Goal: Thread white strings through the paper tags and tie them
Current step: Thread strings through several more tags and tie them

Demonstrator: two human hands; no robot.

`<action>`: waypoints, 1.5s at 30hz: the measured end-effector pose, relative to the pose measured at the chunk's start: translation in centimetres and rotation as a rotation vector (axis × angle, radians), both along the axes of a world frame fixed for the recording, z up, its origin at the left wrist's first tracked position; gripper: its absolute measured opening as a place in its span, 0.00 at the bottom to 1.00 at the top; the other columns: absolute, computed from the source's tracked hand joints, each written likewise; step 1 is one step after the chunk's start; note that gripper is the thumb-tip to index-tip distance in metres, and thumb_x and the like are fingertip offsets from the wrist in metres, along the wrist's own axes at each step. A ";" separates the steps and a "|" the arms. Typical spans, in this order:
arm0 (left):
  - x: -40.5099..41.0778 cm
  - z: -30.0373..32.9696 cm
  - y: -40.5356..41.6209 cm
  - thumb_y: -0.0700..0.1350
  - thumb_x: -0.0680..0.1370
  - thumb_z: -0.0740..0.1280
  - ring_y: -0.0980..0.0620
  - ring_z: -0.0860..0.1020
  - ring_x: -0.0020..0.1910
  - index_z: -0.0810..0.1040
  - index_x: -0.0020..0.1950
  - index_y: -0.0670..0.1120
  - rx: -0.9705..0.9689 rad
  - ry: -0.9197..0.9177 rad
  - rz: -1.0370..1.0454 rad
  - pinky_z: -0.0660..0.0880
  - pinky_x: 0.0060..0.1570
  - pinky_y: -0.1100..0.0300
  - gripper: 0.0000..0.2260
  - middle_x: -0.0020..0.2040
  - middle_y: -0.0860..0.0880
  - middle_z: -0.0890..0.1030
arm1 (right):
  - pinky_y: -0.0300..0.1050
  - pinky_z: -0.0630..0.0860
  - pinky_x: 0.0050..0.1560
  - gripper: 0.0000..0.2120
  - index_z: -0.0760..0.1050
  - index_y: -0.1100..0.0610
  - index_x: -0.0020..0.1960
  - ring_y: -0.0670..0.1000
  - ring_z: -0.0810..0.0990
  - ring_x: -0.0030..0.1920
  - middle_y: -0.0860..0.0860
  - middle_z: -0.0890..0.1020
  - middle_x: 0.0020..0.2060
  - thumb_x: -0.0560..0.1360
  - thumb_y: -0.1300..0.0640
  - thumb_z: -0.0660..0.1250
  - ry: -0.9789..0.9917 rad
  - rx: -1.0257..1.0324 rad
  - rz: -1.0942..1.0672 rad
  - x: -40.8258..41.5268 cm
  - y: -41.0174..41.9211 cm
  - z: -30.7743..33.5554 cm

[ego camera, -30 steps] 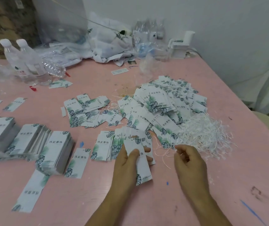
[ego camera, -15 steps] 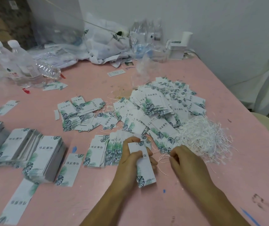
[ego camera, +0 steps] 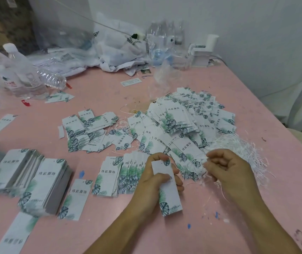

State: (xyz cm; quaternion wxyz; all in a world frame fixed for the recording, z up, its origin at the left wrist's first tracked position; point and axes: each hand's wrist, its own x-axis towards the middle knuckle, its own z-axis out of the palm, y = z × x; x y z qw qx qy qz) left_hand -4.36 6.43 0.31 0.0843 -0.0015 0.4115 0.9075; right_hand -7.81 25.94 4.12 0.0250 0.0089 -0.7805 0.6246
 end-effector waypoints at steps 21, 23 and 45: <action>-0.1 0.0 -0.7 0.32 0.69 0.61 0.41 0.76 0.37 0.75 0.50 0.50 0.025 -0.049 0.014 0.76 0.40 0.49 0.16 0.45 0.40 0.76 | 0.42 0.70 0.29 0.12 0.78 0.50 0.33 0.46 0.72 0.24 0.43 0.78 0.26 0.71 0.45 0.73 0.103 0.643 0.010 -3.1 0.0 6.4; -0.1 0.1 -0.8 0.32 0.70 0.62 0.41 0.76 0.36 0.75 0.49 0.50 0.025 -0.048 0.015 0.76 0.39 0.50 0.15 0.45 0.40 0.77 | 0.41 0.70 0.27 0.13 0.78 0.51 0.33 0.43 0.72 0.23 0.45 0.78 0.24 0.71 0.45 0.73 0.093 0.586 0.042 -3.0 -0.3 6.5; 0.3 0.1 -0.6 0.48 0.75 0.71 0.43 0.80 0.33 0.82 0.49 0.42 -0.201 -0.110 0.060 0.79 0.34 0.56 0.10 0.38 0.35 0.81 | 0.38 0.73 0.27 0.11 0.83 0.54 0.38 0.48 0.75 0.24 0.50 0.76 0.22 0.70 0.46 0.70 -0.064 -0.116 0.219 1.0 -6.4 -1.6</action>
